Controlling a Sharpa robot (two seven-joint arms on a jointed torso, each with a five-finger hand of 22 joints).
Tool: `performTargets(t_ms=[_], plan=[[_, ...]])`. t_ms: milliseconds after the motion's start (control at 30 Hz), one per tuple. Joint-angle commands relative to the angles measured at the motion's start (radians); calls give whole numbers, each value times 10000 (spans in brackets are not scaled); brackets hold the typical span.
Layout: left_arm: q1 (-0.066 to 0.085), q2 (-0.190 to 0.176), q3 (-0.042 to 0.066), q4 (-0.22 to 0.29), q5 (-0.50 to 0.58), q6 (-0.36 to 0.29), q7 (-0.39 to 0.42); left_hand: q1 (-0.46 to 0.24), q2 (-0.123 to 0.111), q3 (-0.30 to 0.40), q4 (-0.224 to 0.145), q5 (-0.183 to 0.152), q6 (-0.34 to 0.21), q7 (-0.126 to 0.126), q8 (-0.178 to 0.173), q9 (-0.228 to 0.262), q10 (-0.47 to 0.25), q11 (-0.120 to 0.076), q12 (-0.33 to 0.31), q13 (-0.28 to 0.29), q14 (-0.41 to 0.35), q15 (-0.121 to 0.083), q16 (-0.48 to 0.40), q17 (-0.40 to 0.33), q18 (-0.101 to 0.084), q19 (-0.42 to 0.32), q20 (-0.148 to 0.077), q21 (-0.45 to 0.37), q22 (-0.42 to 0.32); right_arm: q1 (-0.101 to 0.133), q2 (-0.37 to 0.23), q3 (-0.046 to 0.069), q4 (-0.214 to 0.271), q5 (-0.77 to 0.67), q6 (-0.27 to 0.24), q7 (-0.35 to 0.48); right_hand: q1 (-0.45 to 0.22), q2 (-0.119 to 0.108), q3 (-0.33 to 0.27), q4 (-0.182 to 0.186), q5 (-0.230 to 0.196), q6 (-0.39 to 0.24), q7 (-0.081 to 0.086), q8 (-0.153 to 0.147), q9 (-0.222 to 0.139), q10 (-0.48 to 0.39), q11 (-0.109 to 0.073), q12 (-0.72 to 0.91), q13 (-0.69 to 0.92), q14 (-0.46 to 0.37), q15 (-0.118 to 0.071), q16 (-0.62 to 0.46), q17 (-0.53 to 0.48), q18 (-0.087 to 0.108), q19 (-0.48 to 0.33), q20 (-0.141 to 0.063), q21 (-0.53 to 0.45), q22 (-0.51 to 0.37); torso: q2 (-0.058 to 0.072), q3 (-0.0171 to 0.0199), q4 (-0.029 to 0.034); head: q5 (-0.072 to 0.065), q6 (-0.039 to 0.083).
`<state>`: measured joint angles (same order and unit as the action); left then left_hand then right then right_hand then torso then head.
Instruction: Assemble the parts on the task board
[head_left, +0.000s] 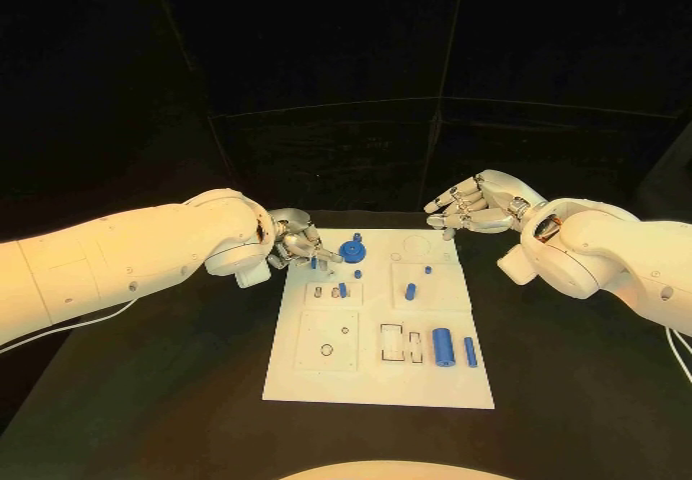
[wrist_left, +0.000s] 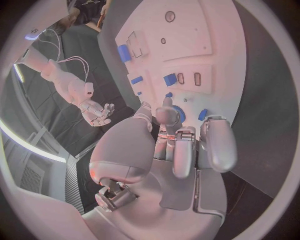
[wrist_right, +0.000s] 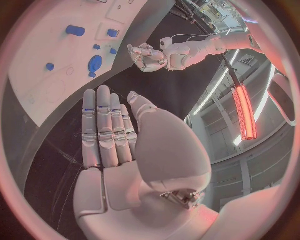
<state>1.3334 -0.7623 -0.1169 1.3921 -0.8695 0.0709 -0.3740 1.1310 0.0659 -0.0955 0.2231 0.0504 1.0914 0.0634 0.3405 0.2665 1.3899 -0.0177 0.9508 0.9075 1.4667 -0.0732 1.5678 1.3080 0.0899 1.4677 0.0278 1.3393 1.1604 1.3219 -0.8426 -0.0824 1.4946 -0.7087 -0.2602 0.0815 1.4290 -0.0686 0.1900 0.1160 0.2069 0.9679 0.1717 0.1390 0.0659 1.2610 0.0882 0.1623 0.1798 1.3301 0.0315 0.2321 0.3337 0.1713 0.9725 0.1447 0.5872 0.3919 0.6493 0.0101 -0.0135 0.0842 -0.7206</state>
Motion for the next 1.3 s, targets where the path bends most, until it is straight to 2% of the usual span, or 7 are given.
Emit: performTargets(t_ms=[33, 133, 333, 467, 700, 1300], plan=[[67, 224, -46, -119, -879, 503, -1122, -188, 5, -258, 230, 1, -28, -89, 361, 324, 170, -72, 1231, 1246, 1041, -107, 30, 2628, -240, 222, -64, 243, 376, 30, 35, 5, -40, 289, 63, 241, -37, -129, 54, 7, 51, 88, -13, -34, 13, 155, -10, -60, -50, 150, -29, -77, -13, 128, 111, -14, -73, -26, -26, 11, 5, 15, -23], [101, 567, -129, -324, -950, 620, -1492, -187, 105, -671, 477, 16, -413, -167, 1023, 1041, 30, -89, 2086, 2105, 1041, -160, 30, 2628, -290, 226, -113, 486, 733, 32, 96, 4, -130, 265, 169, 112, -107, -187, 9, 31, 45, 47, 1, -87, -1, 168, 6, -102, -89, 183, -16, -146, -27, 116, 140, -15, -115, -54, -24, 11, 0, 33, -30], [124, 988, -288, -588, -985, 832, -1895, -225, 113, -982, 595, -16, -686, -176, 1356, 1447, -36, -83, 2314, 2349, 1041, -163, 30, 2628, -332, 252, -109, 659, 1026, 34, 168, 4, -186, 252, 232, 19, -138, -220, -15, 40, 68, 4, 23, -137, -5, 124, 33, -167, -137, 152, 12, -253, -54, 105, 129, 0, -191, -97, -2, 9, 0, 34, -40], [131, 1259, -376, -764, -992, 926, -2078, -289, 71, -1146, 622, -26, -780, -174, 1474, 1595, -63, -92, 2353, 2393, 1041, -159, 30, 2628, -340, 252, -112, 699, 1093, 34, 196, 4, -197, 250, 242, -17, -141, -230, -22, 38, 93, -20, 35, -163, -6, 102, 48, -198, -161, 135, 27, -311, -69, 101, 120, 10, -234, -121, 1, -5, 0, 51, -46], [135, 1591, -459, -1024, -995, 1217, -2264, -381, 73, -1322, 634, -28, -888, -177, 1599, 1760, -116, -93, 2341, 2385, 1041, -161, 30, 2628, -340, 236, -113, 712, 1113, 35, 214, 3, -201, 248, 265, -56, -147, -237, -30, 38, 111, -51, 54, -195, -6, 70, 70, -238, -192, 109, 50, -384, -87, 96, 101, 27, -293, -154, 7, -14, -12, 72, -71], [128, 2158, -520, -1424, -995, 1570, -2248, -235, 140, -1378, 550, -27, -1022, -166, 1698, 1912, -168, -84, 2335, 2389, 1041, -155, 30, 2628, -335, 213, -109, 708, 1105, 34, 360, 3, -330, 230, 231, -14, -127, -224, -16, 15, 405, -67, 111, -254, 8, -74, 142, -383, -318, -13, 130, -675, -150, 92, 12, 103, -541, -285, 20, -25, 4, 29, -190]])
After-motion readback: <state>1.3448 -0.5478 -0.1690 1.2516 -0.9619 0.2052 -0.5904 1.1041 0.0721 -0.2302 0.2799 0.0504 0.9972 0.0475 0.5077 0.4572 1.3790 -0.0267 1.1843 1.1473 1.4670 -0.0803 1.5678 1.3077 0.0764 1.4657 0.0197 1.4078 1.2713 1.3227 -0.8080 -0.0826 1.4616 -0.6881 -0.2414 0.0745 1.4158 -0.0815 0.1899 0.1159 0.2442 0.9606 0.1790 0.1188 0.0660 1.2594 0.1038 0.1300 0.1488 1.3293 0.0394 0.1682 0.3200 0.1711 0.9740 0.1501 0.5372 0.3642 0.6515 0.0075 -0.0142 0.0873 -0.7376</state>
